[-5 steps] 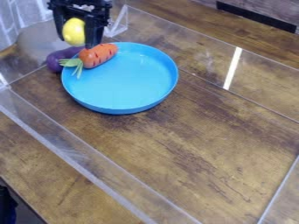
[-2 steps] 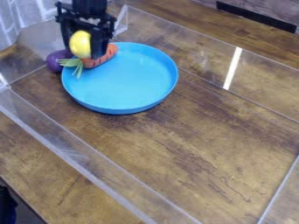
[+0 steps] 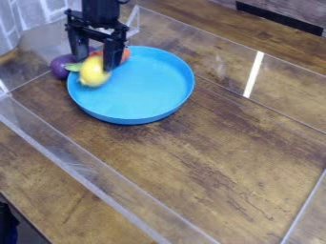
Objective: Put the lemon on the blue tray
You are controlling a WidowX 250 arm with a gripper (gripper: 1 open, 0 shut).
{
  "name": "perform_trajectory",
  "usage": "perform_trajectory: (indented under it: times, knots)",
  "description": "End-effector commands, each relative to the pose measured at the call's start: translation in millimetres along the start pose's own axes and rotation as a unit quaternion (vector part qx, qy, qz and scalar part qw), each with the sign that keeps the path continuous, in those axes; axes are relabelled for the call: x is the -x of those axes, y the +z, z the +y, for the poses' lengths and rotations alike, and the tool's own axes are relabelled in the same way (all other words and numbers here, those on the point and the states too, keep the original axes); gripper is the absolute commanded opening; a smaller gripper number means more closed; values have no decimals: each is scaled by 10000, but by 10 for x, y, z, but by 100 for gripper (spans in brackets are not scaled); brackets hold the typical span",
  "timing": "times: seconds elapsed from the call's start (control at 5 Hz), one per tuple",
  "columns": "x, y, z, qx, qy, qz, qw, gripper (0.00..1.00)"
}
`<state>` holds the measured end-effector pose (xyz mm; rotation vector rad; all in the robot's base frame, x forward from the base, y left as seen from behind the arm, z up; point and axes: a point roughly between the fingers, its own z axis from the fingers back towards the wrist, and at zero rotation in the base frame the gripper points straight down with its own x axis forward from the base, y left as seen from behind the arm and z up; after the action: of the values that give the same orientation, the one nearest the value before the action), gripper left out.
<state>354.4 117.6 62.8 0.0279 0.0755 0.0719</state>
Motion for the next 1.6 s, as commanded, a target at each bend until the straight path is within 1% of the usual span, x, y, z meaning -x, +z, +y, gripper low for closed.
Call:
perform_trajectory:
  times: [0.0, 0.2, 0.4, 0.6, 0.8, 1.0, 1.2, 1.4]
  knots:
    - [38, 200, 143, -28, 308, -239, 9992, 100]
    - [67, 227, 196, -47, 473, -260, 9985, 100]
    - [30, 285, 234, -21, 637, -278, 9976, 100]
    - [16, 381, 275, 10, 791, -304, 9964, 100]
    - [81, 398, 283, 63, 1024, -320, 9942, 100]
    - [133, 368, 290, 73, 1243, -313, 9917, 100]
    - [191, 400, 270, 157, 1449, -293, 9889, 100]
    - [181, 503, 313, 216, 1309, -289, 9907, 100]
